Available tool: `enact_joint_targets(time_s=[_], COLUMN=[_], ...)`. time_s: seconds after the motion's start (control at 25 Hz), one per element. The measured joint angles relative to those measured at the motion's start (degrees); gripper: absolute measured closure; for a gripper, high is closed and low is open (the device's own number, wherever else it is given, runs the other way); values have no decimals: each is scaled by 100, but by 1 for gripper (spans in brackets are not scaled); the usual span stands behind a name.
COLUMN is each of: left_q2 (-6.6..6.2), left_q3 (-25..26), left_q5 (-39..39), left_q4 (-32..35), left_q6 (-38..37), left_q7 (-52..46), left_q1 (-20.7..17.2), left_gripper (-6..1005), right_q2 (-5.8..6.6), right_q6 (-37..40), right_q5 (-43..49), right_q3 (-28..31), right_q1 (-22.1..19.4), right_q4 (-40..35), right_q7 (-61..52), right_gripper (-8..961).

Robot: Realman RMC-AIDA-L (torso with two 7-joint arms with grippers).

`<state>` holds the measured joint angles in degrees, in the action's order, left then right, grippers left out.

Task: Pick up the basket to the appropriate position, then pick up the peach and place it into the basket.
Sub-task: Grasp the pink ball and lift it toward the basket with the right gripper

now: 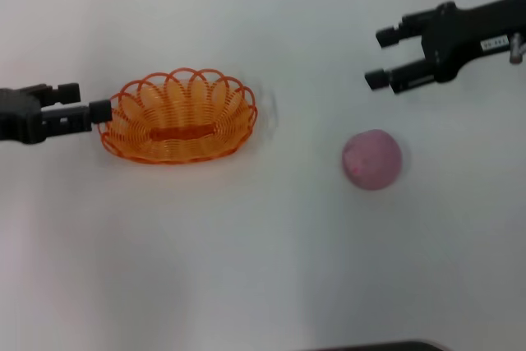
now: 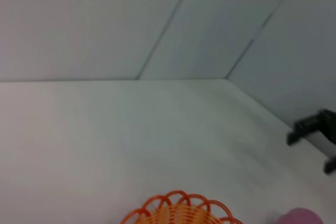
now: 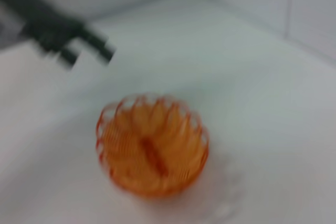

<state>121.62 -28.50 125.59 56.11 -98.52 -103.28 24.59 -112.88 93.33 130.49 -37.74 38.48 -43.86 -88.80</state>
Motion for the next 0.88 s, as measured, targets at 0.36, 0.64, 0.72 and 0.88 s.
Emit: enact_joint_targets(time_s=[0.36, 0.64, 0.72, 0.88], left_q2=[272, 258, 259, 238], left_q3=[84, 203, 204, 197], left_q5=[-63, 51, 67, 72], left_q4=[-208, -577, -611, -726], left_q6=[-630, -368, -272, -153], left_q7=[1827, 2176, 2197, 2207], left_q1=[-648, -824, -834, -783], left_gripper=[142, 144, 142, 142], right_q2=[-118, 116, 117, 38], right_q6=[-723, -138, 137, 603], right_q5=[-813, -669, -344, 433], right_q3=[487, -95, -319, -626], right_q1=[-80, -82, -68, 139], right_q4=[0, -372, -665, -903], right_q7=[-716, -1025, -1180, -1339], right_gripper=[124, 123, 123, 124])
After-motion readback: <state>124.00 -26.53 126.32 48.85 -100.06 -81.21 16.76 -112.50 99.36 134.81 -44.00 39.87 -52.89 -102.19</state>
